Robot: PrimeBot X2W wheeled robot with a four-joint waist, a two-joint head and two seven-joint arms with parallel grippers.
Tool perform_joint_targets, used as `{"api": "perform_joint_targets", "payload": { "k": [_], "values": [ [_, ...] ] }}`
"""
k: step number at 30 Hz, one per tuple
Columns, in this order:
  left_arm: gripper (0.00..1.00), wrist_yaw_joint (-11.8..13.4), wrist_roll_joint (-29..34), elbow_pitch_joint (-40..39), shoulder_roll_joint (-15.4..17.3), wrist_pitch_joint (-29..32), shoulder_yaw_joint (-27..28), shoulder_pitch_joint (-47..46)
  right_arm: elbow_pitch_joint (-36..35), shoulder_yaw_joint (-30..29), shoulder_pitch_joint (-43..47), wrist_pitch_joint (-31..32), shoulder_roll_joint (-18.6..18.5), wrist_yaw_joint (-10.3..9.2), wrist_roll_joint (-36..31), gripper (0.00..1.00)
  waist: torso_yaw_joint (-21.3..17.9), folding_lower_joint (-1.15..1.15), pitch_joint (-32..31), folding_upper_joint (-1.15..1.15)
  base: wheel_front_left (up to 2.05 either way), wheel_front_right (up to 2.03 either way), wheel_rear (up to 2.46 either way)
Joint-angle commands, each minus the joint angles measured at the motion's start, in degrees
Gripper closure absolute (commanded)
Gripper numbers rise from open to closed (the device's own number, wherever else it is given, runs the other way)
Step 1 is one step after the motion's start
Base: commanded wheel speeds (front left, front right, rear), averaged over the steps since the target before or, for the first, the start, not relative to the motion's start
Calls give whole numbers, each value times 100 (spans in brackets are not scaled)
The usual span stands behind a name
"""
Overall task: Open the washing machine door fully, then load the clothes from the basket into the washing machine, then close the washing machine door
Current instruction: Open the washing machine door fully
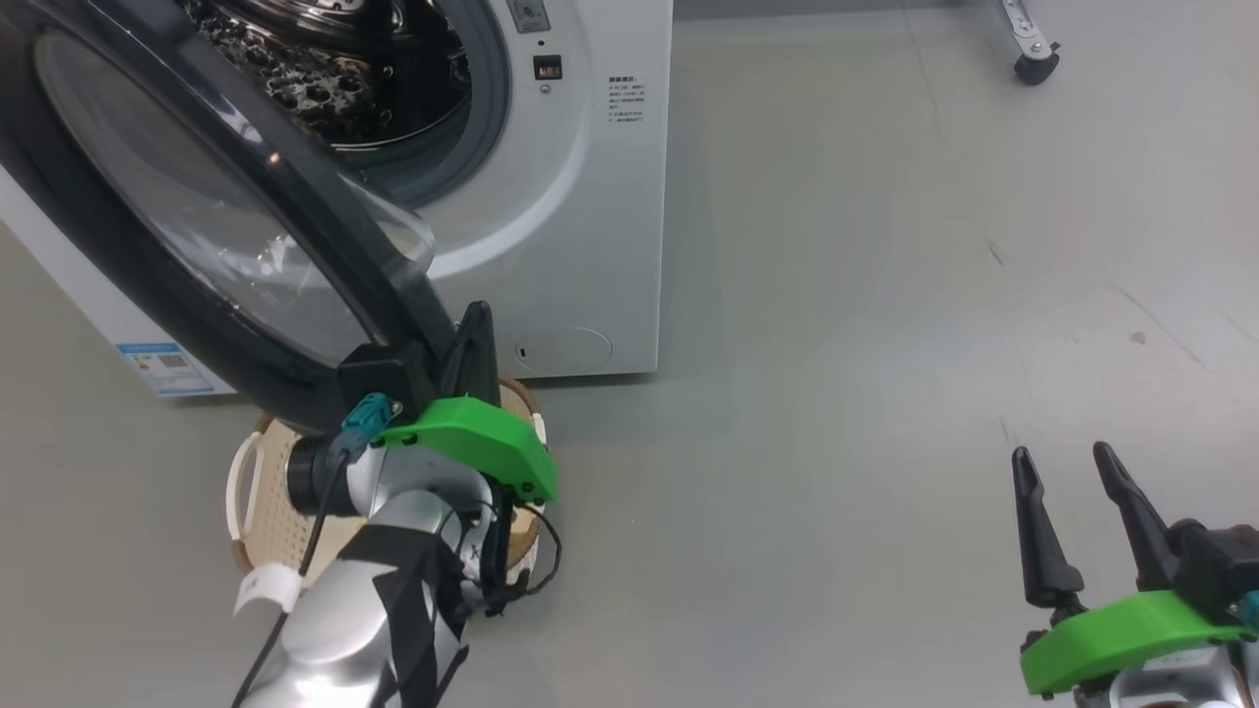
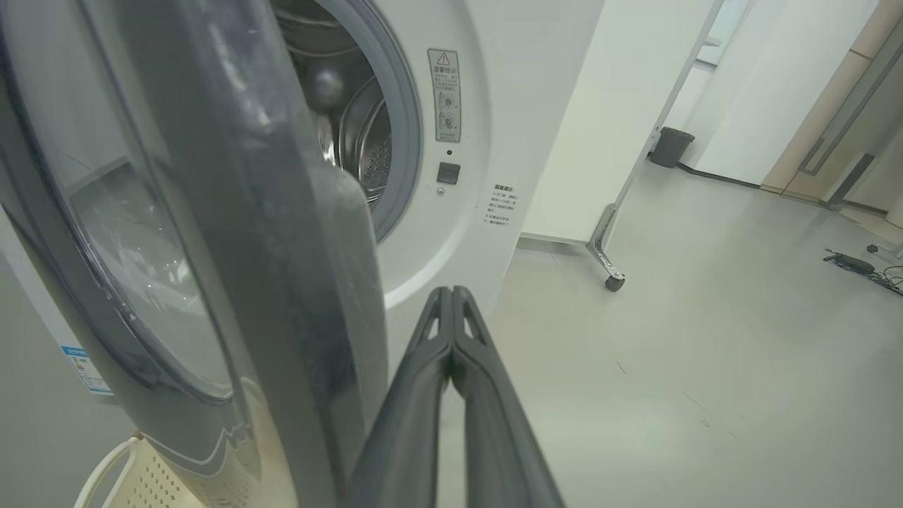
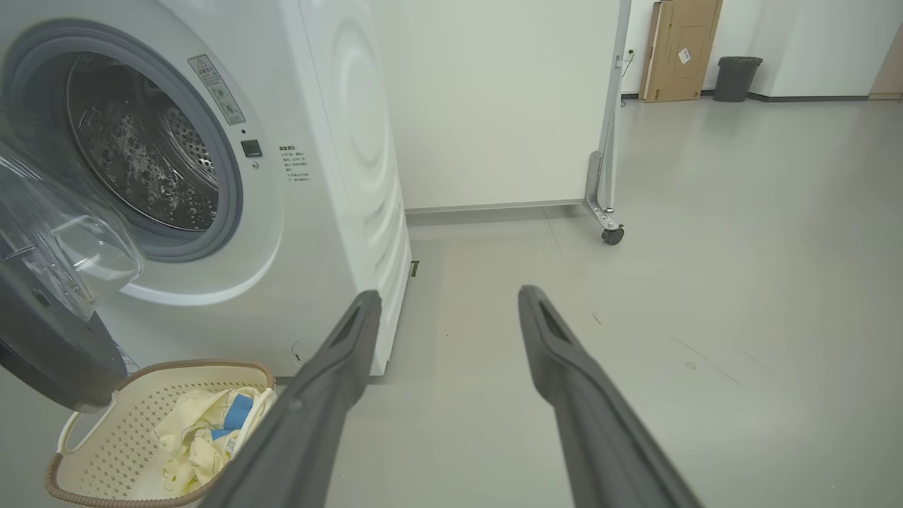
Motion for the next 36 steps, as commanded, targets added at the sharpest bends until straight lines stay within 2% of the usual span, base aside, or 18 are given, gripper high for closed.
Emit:
{"api": "perform_joint_targets", "payload": {
  "k": [1, 12, 19, 31, 36],
  "values": [
    [100, 73, -49, -39, 41, -105, 147, -367, -163, 122, -286, 18, -68, 20, 0, 0, -11, 0, -1, 0, 0, 0, 0],
    [100, 149, -531, 834, 41, -485, -18, -745, -156, 97, -302, 53, -68, 20, 15, 0, -26, 0, -18, 0, 0, 0, 0],
    [100, 206, -496, 996, 40, -530, -111, -654, -136, 90, -298, 79, -67, 20, -12, 0, 23, 0, -17, 0, 0, 0, 0],
    [100, 184, 14, 416, 98, -536, 153, -78, -142, 137, -268, 105, -67, 20, -32, 0, 193, 0, 4, 0, 0, 0, 0],
    [100, 188, 40, 308, 129, -536, 343, 139, -128, 149, -286, 94, -67, 20, -8, 0, 260, 0, 29, 0, 0, 0, 0]
  ]
}}
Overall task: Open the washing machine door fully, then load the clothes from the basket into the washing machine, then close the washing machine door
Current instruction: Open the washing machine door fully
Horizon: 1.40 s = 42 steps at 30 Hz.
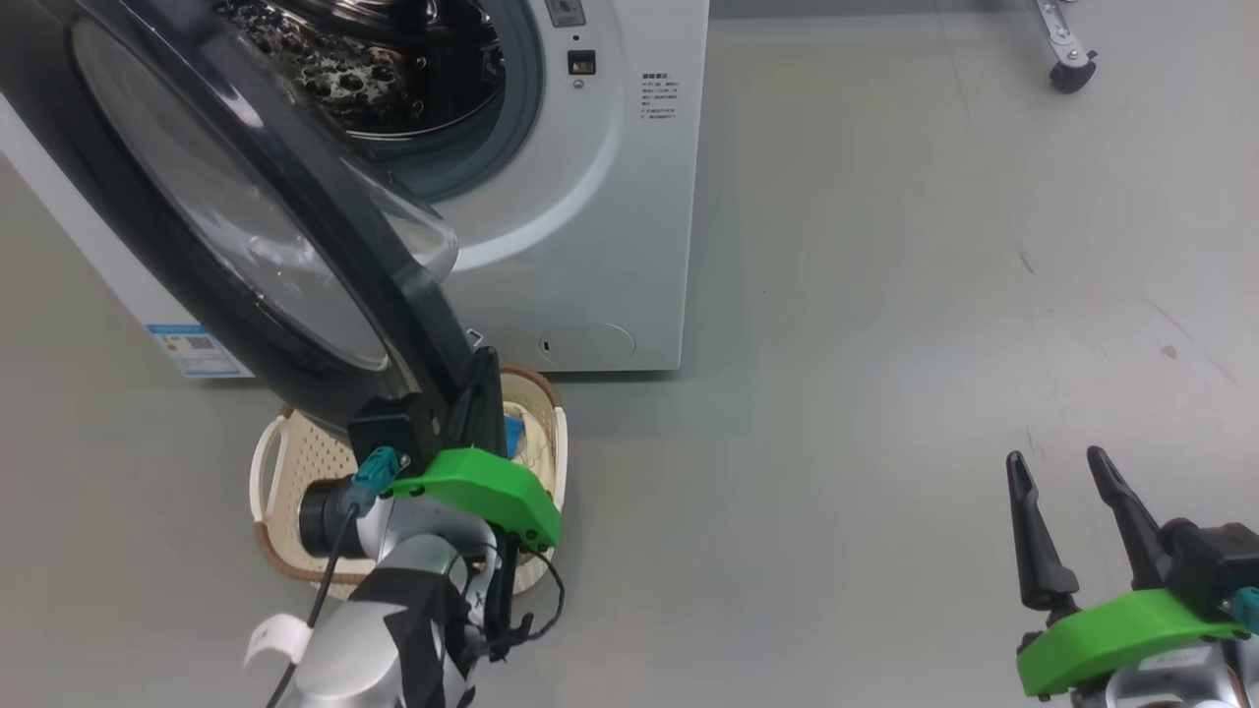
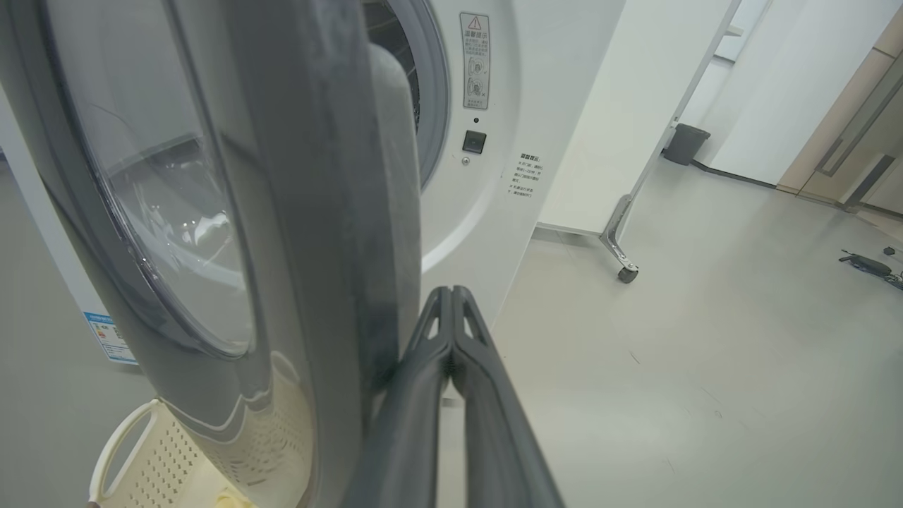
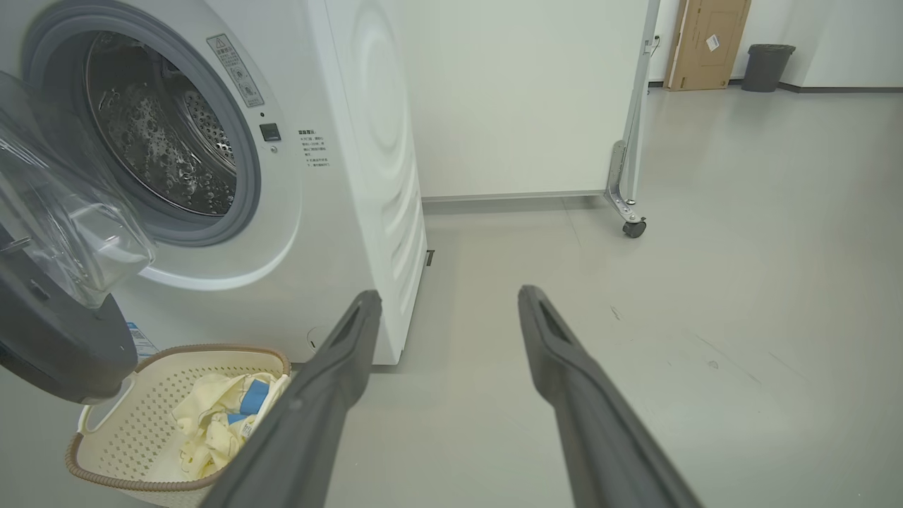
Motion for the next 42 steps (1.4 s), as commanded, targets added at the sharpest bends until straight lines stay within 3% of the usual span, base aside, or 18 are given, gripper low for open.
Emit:
{"api": "perform_joint_targets", "payload": {
  "k": [1, 17, 42],
  "values": [
    [100, 23, 29, -97, 224, -63, 355, -171, -171, 127, -291, -4, -67, 20, 3, 0, 11, 0, 9, 0, 0, 0, 0],
    [100, 36, 389, -211, 282, -63, 708, -217, -75, 100, -308, -55, -67, 20, 61, 0, -42, 0, 28, 0, 0, 0, 0],
    [100, 454, 668, -1629, 465, -57, 1039, 992, -137, -2, -297, -21, -67, 20, 12, 0, 661, 0, 67, 0, 0, 0, 0]
  ]
}}
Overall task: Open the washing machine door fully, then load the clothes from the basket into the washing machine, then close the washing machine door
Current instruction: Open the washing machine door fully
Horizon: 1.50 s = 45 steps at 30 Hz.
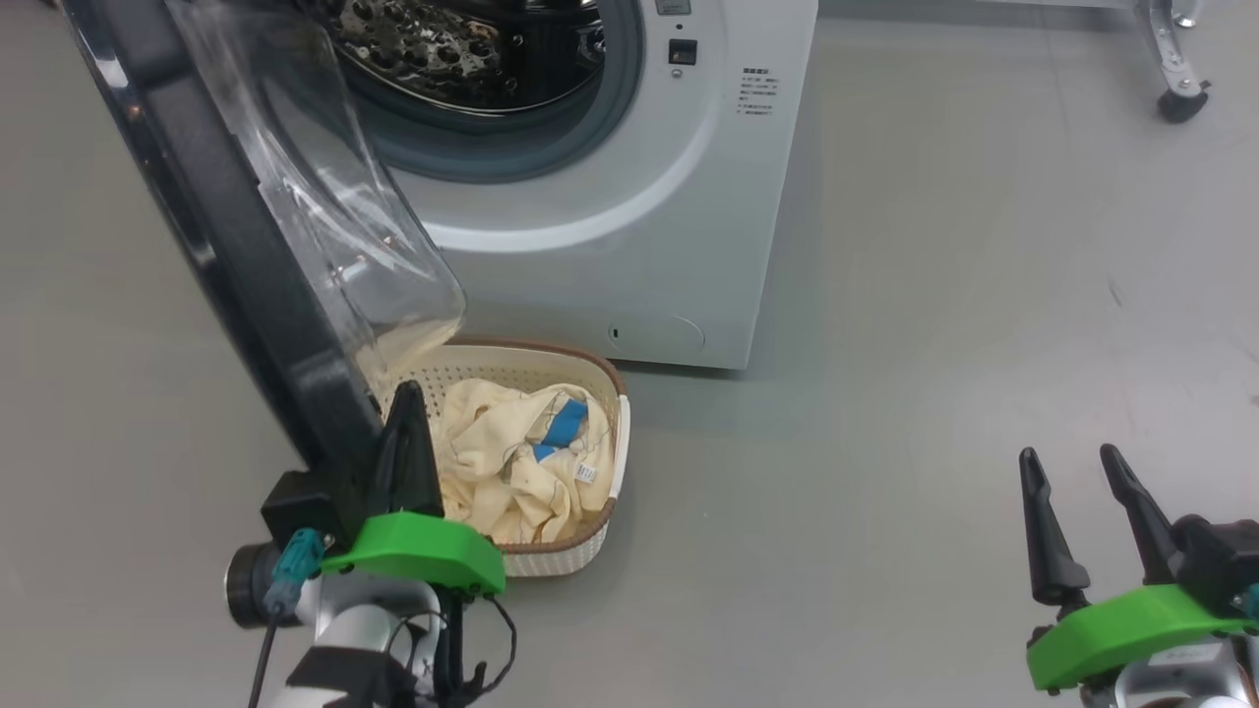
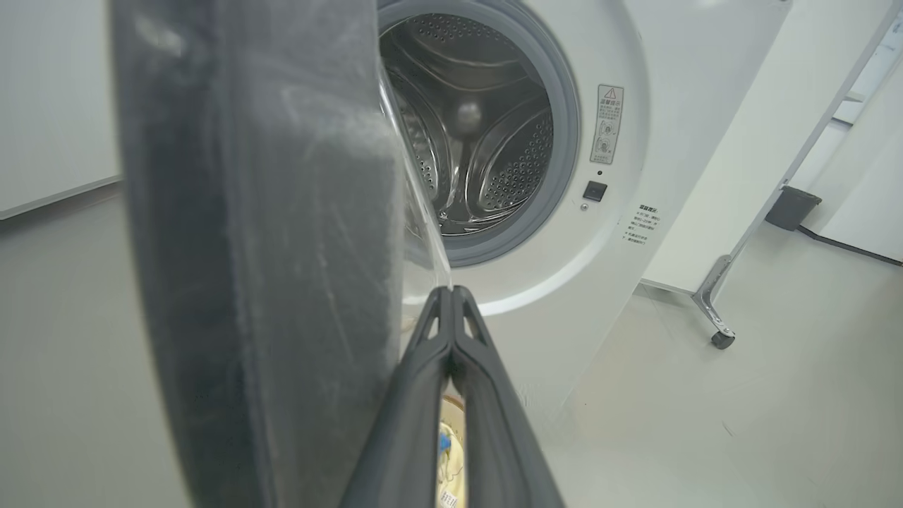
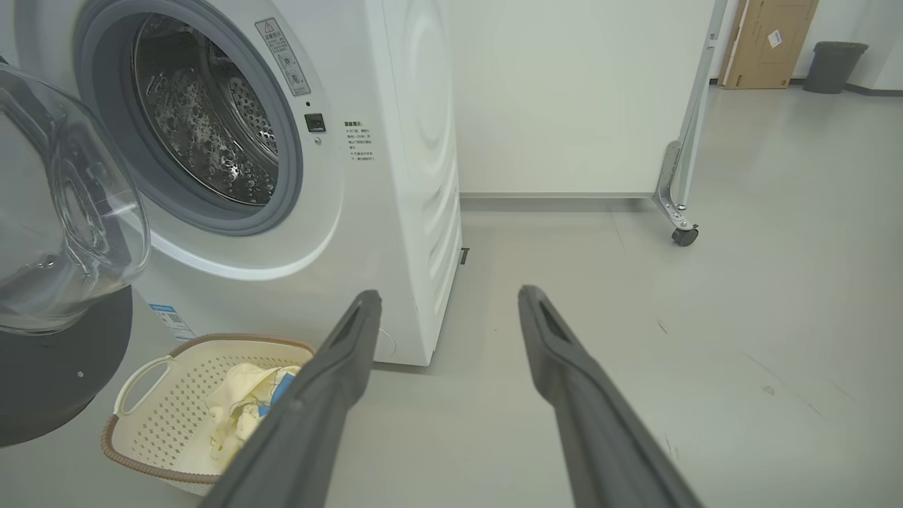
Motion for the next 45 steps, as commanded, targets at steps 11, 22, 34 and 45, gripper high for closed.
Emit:
{"api": "perform_joint_targets", "payload": {
  "k": [11, 22, 34, 45],
  "values": [
    [100, 372, -25, -565, 310, 59, 356, 262, -320, 64, -192, 58, -67, 20, -43, 0, 572, 0, -8, 0, 0, 0, 0],
    [100, 550, -103, -697, 555, 83, 604, 459, -352, 58, -201, 72, -67, 20, -46, 0, 817, 0, -1, 0, 0, 0, 0],
    [100, 698, -313, -835, 783, 41, 1082, 615, -366, 70, -192, 75, -67, 20, -14, 0, 828, 0, 32, 0, 0, 0, 0],
    [100, 815, -537, -650, 1067, 4, 1700, 588, -402, 37, -234, 81, -67, 20, -25, 0, 860, 0, 176, 0, 0, 0, 0]
  ]
}}
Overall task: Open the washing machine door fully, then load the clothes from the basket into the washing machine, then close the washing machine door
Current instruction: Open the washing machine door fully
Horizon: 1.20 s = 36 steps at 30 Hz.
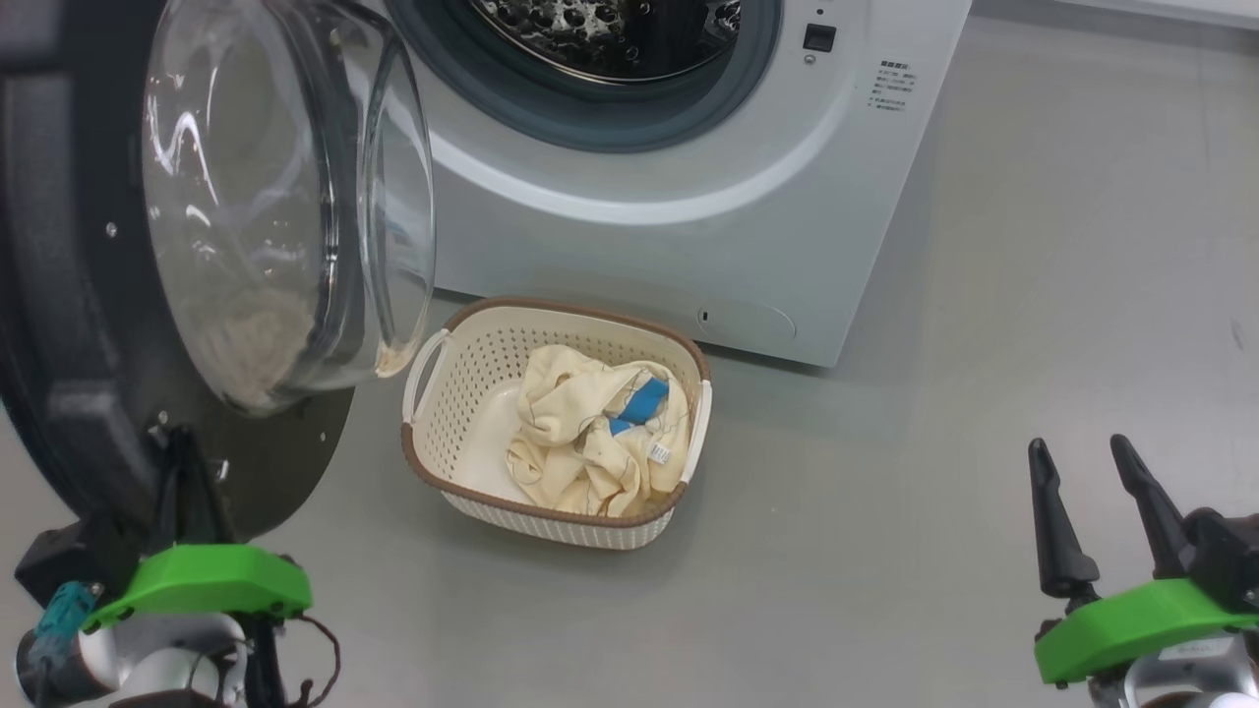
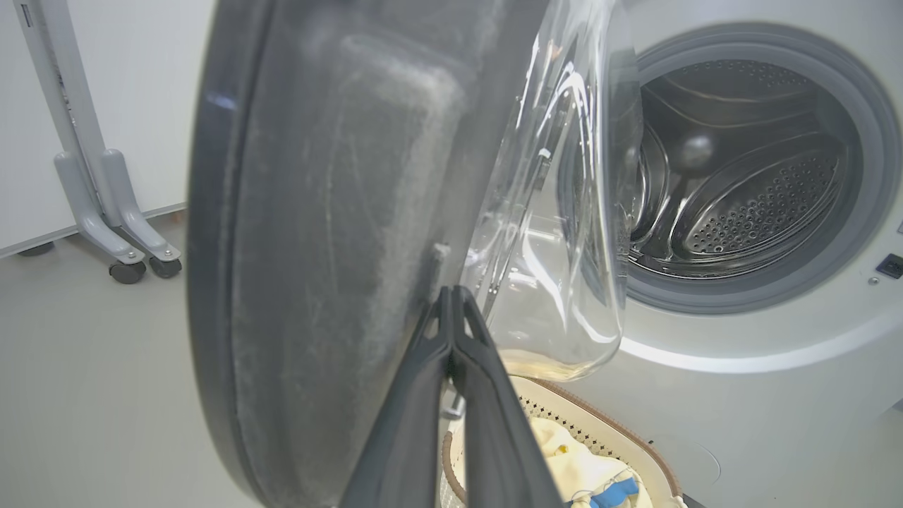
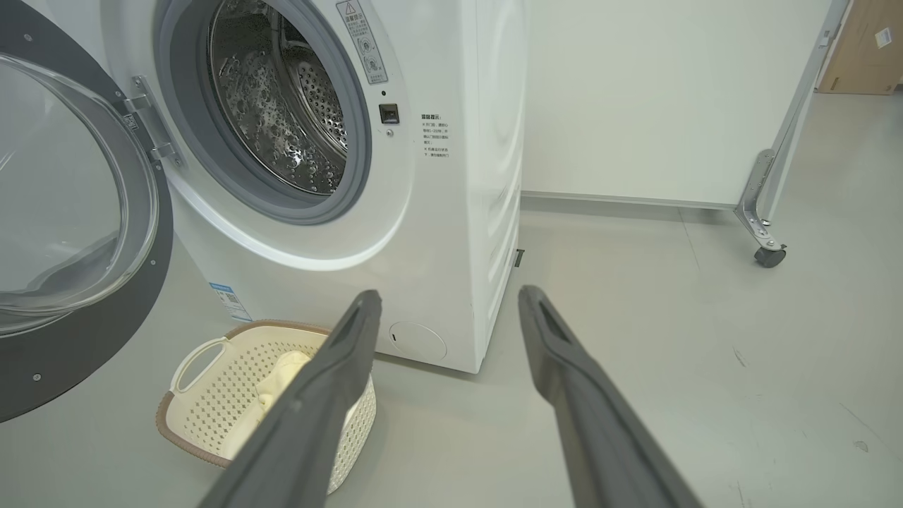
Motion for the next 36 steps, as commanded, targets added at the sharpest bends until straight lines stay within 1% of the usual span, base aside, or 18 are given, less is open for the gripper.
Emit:
{"api": "perform_joint_targets", "payload": {
  "k": [1, 6, 15, 21, 28, 36],
  "values": [
    [100, 764, -41, -108, 230, -77, 344, -227, -243, 100, -242, 0, -67, 20, -17, 0, 8, 0, 25, 0, 0, 0, 0],
    [100, 792, -59, 49, 343, -100, 595, -360, -314, 55, -273, 42, -67, 20, -60, 0, 43, 0, 127, 0, 0, 0, 0],
    [100, 616, -114, 602, 612, -117, 892, -843, -476, 64, -362, 130, -67, 20, -139, 0, 87, 0, 352, 0, 0, 0, 0],
    [100, 417, -159, 1193, 717, -126, 1098, -1349, -620, 19, -380, 218, -67, 20, -211, 0, 155, 0, 558, 0, 0, 0, 0],
    [100, 125, -91, 1769, 806, -130, 1276, -1857, -780, 25, -433, 277, -67, 20, -301, 0, 228, 0, 707, 0, 0, 0, 0],
    [100, -154, 125, 2285, 975, -131, 1487, -2249, -813, 85, -465, 306, -67, 20, -304, 0, 173, 0, 776, 0, 0, 0, 0]
  ]
}}
